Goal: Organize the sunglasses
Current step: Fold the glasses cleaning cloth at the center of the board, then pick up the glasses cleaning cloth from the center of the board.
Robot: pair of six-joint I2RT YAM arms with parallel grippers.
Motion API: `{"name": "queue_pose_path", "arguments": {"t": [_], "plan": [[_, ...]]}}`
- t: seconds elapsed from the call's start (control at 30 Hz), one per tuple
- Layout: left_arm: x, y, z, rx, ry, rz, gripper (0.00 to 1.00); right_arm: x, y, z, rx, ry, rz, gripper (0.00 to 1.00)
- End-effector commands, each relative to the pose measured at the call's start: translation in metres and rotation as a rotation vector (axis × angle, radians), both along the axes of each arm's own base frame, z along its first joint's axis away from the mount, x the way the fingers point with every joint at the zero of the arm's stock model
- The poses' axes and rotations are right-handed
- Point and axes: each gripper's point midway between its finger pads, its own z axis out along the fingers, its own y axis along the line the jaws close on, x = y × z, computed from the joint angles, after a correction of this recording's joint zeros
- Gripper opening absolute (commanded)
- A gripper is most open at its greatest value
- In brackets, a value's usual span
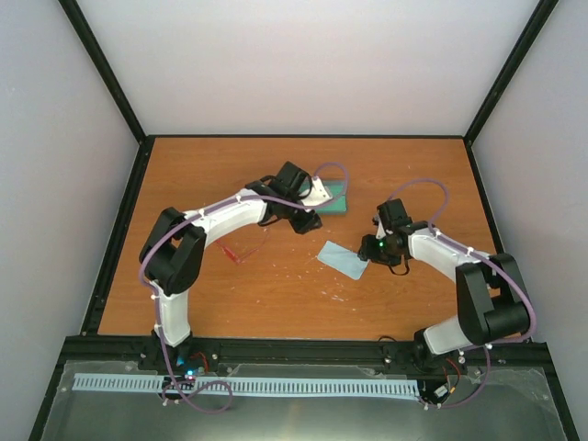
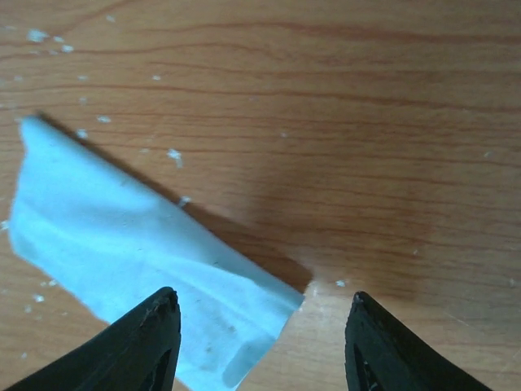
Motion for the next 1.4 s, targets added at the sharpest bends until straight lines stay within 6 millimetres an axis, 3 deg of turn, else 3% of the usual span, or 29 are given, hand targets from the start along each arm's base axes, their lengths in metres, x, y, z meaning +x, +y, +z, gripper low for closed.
{"name": "queue_pose_path", "arguments": {"t": [0.0,0.37,0.57,0.77,0.87,1.03,1.37], "plan": [[0.020,0.006,0.013,-0.032,-0.017,0.021,0.49,0.005,-0.006,-0.008,-0.043,0.030,-0.030,0.55],[0.025,0.009,0.009,-0.033,-0.016,0.024,0.49,0.001,0.002,-0.027,-0.049,0.082,-0.009,0.46],[0.027,0.009,0.006,-0.025,-0.018,0.022,0.48,-0.006,0.012,-0.034,-0.065,0.119,0.029,0.34],[0.027,0.007,-0.003,-0.020,0.000,0.021,0.48,-0.015,0.012,-0.035,-0.080,0.146,0.035,0.33],[0.027,0.006,-0.005,-0.023,0.005,0.018,0.48,-0.017,0.008,-0.034,-0.095,0.148,0.032,0.25],[0.024,0.002,-0.011,-0.029,0.030,-0.009,0.48,-0.017,0.007,-0.036,-0.105,0.154,0.032,0.04],[0.007,-0.009,-0.035,-0.038,0.118,-0.126,0.48,-0.005,0.008,-0.029,-0.115,0.121,0.024,0.03]]}}
